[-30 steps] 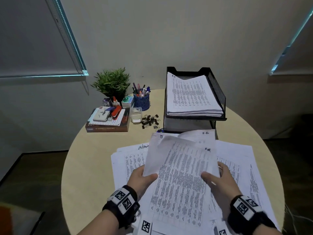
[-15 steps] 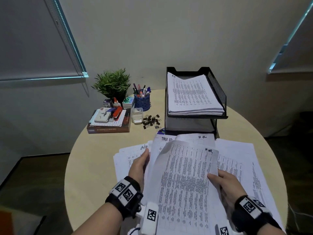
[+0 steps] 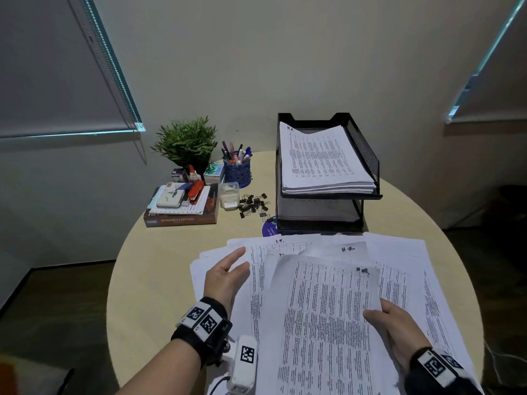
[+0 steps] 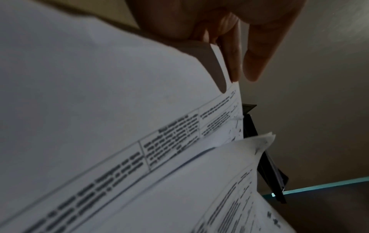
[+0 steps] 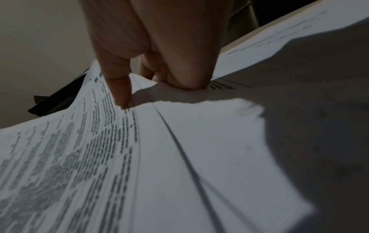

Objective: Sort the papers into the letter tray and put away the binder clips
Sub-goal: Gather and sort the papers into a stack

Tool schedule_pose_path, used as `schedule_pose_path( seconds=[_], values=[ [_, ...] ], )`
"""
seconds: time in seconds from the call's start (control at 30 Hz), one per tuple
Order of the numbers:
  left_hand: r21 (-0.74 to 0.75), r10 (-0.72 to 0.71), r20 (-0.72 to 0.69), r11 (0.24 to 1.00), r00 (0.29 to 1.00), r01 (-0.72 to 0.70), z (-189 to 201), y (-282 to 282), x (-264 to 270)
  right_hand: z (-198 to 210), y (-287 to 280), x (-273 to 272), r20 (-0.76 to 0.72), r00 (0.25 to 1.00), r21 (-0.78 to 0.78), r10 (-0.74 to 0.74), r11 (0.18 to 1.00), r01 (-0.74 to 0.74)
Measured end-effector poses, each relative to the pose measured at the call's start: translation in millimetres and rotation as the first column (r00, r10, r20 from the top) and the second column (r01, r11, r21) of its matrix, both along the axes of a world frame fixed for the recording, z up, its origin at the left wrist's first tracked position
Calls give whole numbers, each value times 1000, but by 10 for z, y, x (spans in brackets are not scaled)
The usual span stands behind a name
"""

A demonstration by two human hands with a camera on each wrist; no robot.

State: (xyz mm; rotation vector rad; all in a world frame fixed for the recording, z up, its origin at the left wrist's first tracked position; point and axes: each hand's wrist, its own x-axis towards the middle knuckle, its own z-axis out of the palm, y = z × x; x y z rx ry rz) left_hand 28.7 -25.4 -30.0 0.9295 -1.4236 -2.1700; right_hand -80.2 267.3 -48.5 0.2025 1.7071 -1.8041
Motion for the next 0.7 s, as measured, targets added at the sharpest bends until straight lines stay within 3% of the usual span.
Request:
schedule_pose_path(
  seconds=[0.2, 0.33, 0.5, 0.57, 0.67, 0.7],
  values=[
    [39, -21, 177, 999, 984, 14, -262, 167, 63, -125, -189, 55, -28, 997, 9, -74, 997, 74],
    [-116, -217, 396, 952, 892, 282, -305, 340, 156, -193, -333, 123, 2, 1000, 1, -28, 1000, 28],
    [-104, -253, 342, 947, 905, 304, -236, 368, 120, -150, -368, 93, 9, 1000, -18, -8, 1000, 8],
    [-133, -242, 344, 944, 907, 303, -221, 367, 115, -138, -328, 82, 19, 1000, 48, 2, 999, -2],
    [-225, -198, 366, 929, 909, 293, -253, 328, 105, -135, -298, 98, 18, 1000, 119, 21, 993, -23],
    [-313, -142, 437, 902, 888, 298, -265, 281, 105, -140, -301, 102, 12, 1000, 117, 14, 993, -15]
  ],
)
